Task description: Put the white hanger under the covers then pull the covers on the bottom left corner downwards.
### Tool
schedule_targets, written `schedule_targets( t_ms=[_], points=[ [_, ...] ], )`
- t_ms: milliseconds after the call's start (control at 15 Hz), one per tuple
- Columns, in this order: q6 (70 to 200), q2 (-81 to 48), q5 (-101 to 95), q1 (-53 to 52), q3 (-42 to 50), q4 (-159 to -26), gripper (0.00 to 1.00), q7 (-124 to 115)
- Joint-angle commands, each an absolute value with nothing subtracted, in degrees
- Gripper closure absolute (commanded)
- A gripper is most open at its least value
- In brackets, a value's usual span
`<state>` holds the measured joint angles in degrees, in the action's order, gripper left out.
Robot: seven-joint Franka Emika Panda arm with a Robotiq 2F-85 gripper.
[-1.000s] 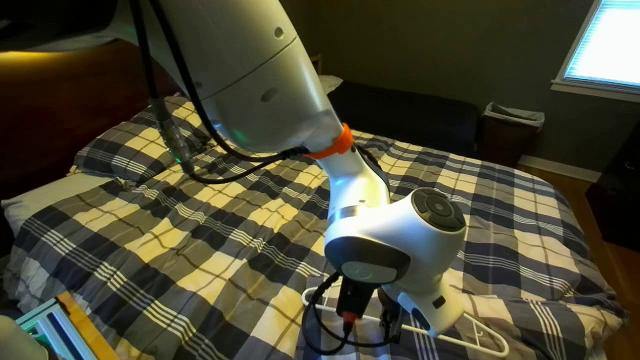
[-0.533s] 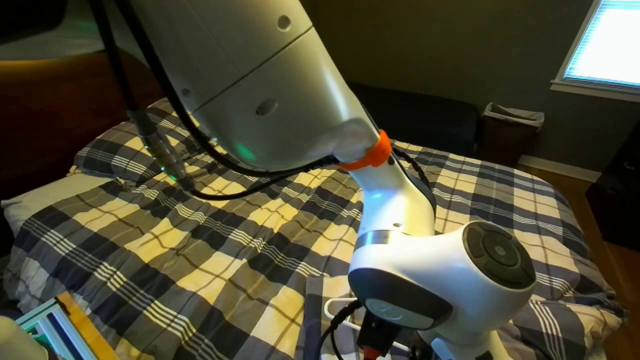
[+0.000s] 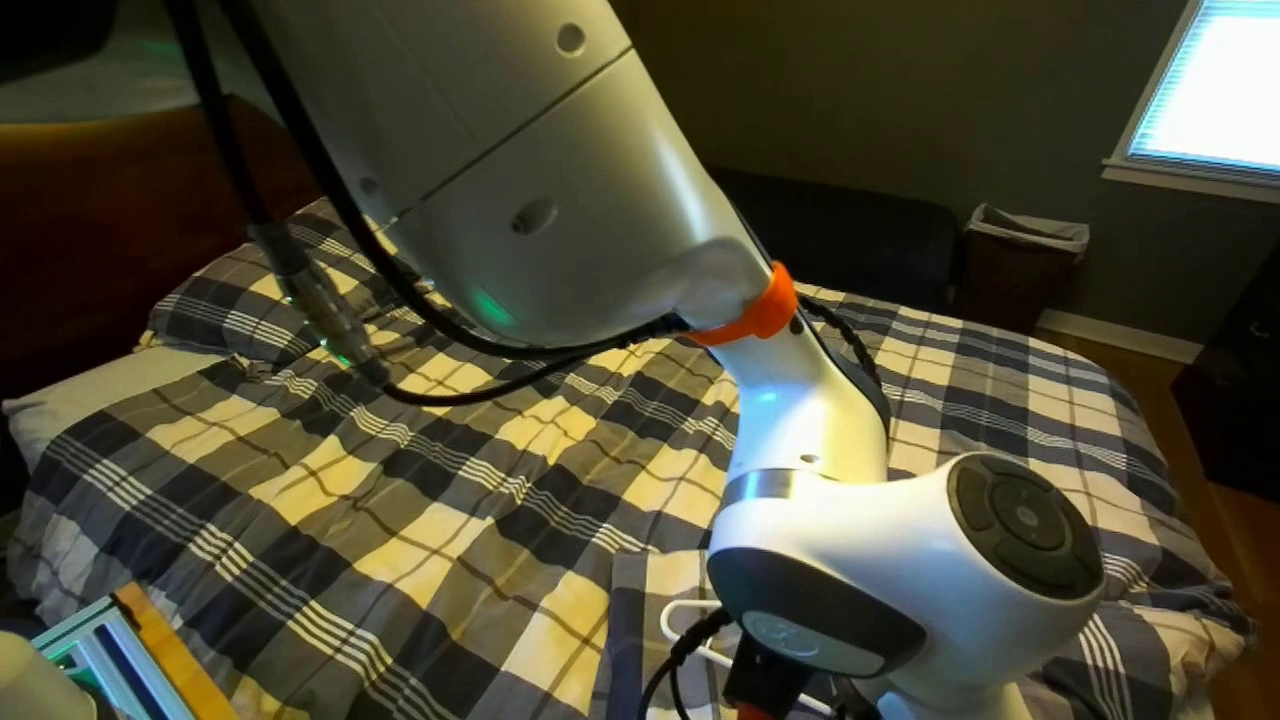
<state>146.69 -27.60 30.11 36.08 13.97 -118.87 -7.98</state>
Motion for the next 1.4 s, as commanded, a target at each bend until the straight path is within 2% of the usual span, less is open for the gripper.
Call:
schedule_targets(
  t_ms=[0, 800, 1333],
  points=[
    [144.0, -29.2, 31.7, 38.9, 15.5, -115.9, 0.98, -8.7],
    [142.1, -39.7, 26.4, 48.2, 15.2, -100.9, 0.98, -3.9],
    [135.6, -50.0, 24.4, 54.5, 15.6, -88.4, 0.98, -8.4]
  ],
)
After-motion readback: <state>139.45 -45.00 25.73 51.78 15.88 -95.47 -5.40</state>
